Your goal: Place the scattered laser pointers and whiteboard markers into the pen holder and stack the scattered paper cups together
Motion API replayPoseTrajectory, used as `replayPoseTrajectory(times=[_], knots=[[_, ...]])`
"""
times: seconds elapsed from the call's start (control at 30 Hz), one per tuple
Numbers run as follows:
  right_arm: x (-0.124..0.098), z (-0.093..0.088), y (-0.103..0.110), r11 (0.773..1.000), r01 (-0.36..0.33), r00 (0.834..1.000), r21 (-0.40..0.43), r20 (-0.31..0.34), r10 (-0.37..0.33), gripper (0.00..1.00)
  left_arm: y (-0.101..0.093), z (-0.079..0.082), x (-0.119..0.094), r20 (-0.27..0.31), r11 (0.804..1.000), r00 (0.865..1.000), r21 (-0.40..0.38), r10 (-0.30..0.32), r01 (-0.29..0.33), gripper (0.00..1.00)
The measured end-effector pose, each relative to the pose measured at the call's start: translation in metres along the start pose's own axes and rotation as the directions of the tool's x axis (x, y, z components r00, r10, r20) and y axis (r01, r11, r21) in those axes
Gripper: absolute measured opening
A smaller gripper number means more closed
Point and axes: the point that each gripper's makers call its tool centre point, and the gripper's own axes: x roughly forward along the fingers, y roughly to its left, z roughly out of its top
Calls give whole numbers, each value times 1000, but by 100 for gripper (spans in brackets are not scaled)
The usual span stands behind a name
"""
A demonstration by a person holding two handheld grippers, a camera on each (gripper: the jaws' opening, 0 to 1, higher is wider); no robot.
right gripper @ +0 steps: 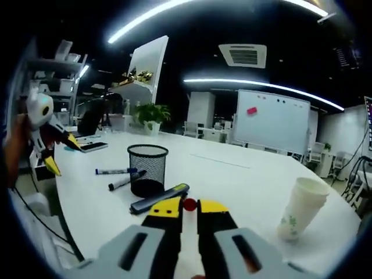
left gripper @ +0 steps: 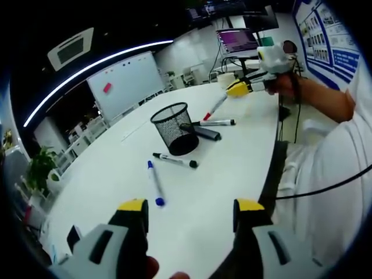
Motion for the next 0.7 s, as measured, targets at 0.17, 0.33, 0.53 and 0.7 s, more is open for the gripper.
replayPoseTrajectory(times=[0.17, 0.33, 0.53, 0.7], knots=[[0, 4, 0, 1000, 0, 1000, -32, 13, 0, 10, 1, -1, 0, 0, 1000, 1000, -1, 0, 0, 59], [0, 10, -1, 999, 7, 1000, -41, 29, -6, 10, -1, -1, 0, -1, 1000, 1000, -2, -2, 2, 59], [-2, 16, -5, 999, 19, 999, -42, 49, -17, 10, 0, -1, 0, -1, 1000, 1000, -2, 0, 0, 59], [-3, 19, -6, 999, 23, 998, -43, 61, -20, 10, -3, 0, 0, -2, 1000, 1000, -2, -2, 2, 59]])
